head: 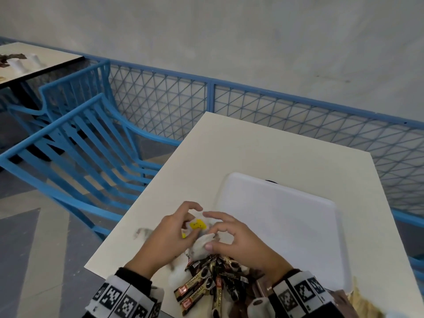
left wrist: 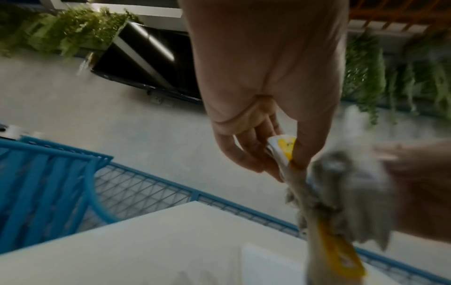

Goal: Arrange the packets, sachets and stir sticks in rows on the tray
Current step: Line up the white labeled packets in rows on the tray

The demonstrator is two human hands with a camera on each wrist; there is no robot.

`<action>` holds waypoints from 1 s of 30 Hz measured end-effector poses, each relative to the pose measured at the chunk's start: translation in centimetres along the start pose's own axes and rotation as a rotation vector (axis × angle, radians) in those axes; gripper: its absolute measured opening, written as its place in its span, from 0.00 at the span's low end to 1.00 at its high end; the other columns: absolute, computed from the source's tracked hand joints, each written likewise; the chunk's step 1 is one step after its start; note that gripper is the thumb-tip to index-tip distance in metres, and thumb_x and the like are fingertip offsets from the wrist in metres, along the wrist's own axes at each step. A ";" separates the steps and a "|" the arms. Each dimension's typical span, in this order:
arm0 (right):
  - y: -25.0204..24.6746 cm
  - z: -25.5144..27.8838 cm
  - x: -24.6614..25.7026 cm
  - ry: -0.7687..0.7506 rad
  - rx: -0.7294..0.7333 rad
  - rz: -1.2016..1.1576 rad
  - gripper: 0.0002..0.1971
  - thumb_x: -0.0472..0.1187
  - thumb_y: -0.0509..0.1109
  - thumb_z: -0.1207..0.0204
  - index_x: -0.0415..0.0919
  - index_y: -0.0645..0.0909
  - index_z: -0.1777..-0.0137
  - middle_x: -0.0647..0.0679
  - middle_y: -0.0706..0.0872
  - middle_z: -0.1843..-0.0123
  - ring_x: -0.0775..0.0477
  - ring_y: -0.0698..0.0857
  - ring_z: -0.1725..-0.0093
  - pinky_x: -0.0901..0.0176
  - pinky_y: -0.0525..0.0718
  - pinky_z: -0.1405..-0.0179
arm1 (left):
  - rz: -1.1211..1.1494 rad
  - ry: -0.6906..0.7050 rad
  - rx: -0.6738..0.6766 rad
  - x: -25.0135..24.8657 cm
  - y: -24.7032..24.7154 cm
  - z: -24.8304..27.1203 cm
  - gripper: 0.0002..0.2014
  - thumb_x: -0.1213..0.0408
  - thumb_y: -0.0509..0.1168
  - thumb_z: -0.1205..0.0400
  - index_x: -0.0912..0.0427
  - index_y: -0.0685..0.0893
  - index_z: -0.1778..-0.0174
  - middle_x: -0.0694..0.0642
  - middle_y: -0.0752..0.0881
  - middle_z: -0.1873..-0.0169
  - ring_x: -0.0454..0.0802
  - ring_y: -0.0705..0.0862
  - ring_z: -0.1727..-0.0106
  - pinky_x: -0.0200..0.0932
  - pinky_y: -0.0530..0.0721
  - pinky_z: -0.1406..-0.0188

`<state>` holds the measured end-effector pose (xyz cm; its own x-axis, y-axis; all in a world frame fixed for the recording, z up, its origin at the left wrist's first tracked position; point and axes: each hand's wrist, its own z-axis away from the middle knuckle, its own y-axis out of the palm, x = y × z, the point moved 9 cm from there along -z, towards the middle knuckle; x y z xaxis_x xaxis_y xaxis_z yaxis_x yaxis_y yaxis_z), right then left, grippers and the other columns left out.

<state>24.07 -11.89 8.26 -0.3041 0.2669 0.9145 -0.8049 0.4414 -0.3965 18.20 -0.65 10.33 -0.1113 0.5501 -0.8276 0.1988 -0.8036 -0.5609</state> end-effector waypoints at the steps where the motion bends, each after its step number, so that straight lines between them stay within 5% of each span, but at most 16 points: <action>1: -0.2 0.0 0.1 -0.003 -0.015 -0.037 0.04 0.43 0.74 0.27 0.54 0.83 0.59 0.62 0.81 0.39 0.67 0.77 0.38 0.73 0.72 0.35 | 0.031 0.012 -0.004 -0.5 0.4 -0.2 0.19 0.65 0.69 0.22 0.38 0.72 0.44 0.44 0.87 0.62 0.42 0.83 0.60 0.38 0.81 0.55; 4: -1.3 0.7 -0.4 0.002 -0.103 -0.149 0.03 0.41 0.74 0.28 0.49 0.84 0.56 0.44 0.84 0.52 0.51 0.83 0.51 0.53 0.82 0.46 | 0.204 -0.002 -0.059 -1.3 0.9 -0.6 0.16 0.62 0.71 0.22 0.38 0.75 0.46 0.46 0.89 0.60 0.40 0.80 0.67 0.33 0.79 0.62; 6: -2.2 1.4 -1.2 0.031 -0.157 -0.186 0.05 0.42 0.74 0.29 0.47 0.84 0.53 0.42 0.84 0.52 0.55 0.82 0.54 0.54 0.83 0.54 | 0.374 -0.038 -0.079 -1.7 1.6 -0.8 0.14 0.55 0.72 0.24 0.45 0.78 0.45 0.47 0.88 0.59 0.39 0.81 0.64 0.33 0.80 0.62; 9: -3.6 2.3 -2.1 0.073 -0.194 -0.268 0.04 0.42 0.74 0.28 0.49 0.83 0.55 0.42 0.87 0.55 0.50 0.87 0.56 0.54 0.83 0.54 | 0.508 -0.142 -0.083 -1.5 3.3 -1.2 0.15 0.48 0.67 0.23 0.49 0.80 0.44 0.47 0.85 0.50 0.42 0.83 0.48 0.30 0.80 0.55; 12: -5.0 3.1 -2.8 0.083 -0.224 -0.382 0.09 0.48 0.75 0.32 0.48 0.83 0.53 0.43 0.89 0.56 0.41 0.89 0.58 0.46 0.84 0.49 | 0.672 -0.295 0.124 -0.7 7.3 -1.6 0.27 0.36 0.58 0.24 0.51 0.77 0.36 0.53 0.83 0.39 0.48 0.82 0.38 0.43 0.84 0.46; 14: -5.7 3.5 -3.2 0.084 -0.248 -0.429 0.14 0.46 0.76 0.34 0.47 0.79 0.50 0.49 0.88 0.56 0.44 0.87 0.58 0.46 0.84 0.51 | 0.876 -0.369 0.260 -0.8 10.3 -1.5 0.39 0.32 0.65 0.30 0.53 0.73 0.29 0.59 0.82 0.34 0.57 0.81 0.33 0.58 0.82 0.40; 17: -6.3 4.3 -3.4 0.074 -0.276 -0.395 0.17 0.40 0.76 0.32 0.48 0.71 0.49 0.50 0.86 0.56 0.56 0.81 0.63 0.58 0.81 0.60 | 1.109 -0.528 0.295 -1.4 13.4 -1.5 0.52 0.43 0.78 0.38 0.57 0.62 0.21 0.64 0.82 0.35 0.62 0.82 0.34 0.57 0.80 0.37; 24: -9.0 6.8 -3.1 0.014 -0.487 -0.033 0.13 0.39 0.74 0.32 0.54 0.75 0.54 0.57 0.79 0.47 0.65 0.72 0.53 0.83 0.72 0.57 | 1.256 -0.480 0.244 -4.5 15.3 -2.2 0.26 0.61 0.68 0.22 0.67 0.74 0.29 0.73 0.82 0.37 0.61 0.81 0.33 0.49 0.85 0.42; 27: -9.1 7.4 -4.2 0.043 -0.502 -0.120 0.15 0.42 0.75 0.33 0.55 0.75 0.50 0.54 0.77 0.47 0.68 0.74 0.55 0.80 0.74 0.58 | 1.225 -0.515 0.165 -4.2 15.6 -1.9 0.23 0.61 0.63 0.22 0.67 0.76 0.31 0.72 0.85 0.41 0.59 0.86 0.41 0.46 0.88 0.49; 30: -8.4 7.7 -5.6 0.105 -0.449 -0.204 0.17 0.42 0.76 0.29 0.55 0.73 0.45 0.54 0.75 0.40 0.69 0.78 0.53 0.73 0.77 0.56 | 1.224 -0.501 0.149 -4.2 15.9 -1.5 0.22 0.61 0.62 0.21 0.67 0.77 0.32 0.71 0.85 0.41 0.61 0.85 0.40 0.50 0.85 0.42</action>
<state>28.61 -23.68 7.14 -0.0921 0.2118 0.9730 -0.5365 0.8126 -0.2277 23.26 -15.42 4.94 -0.2885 -0.6572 -0.6963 0.3227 -0.7514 0.5755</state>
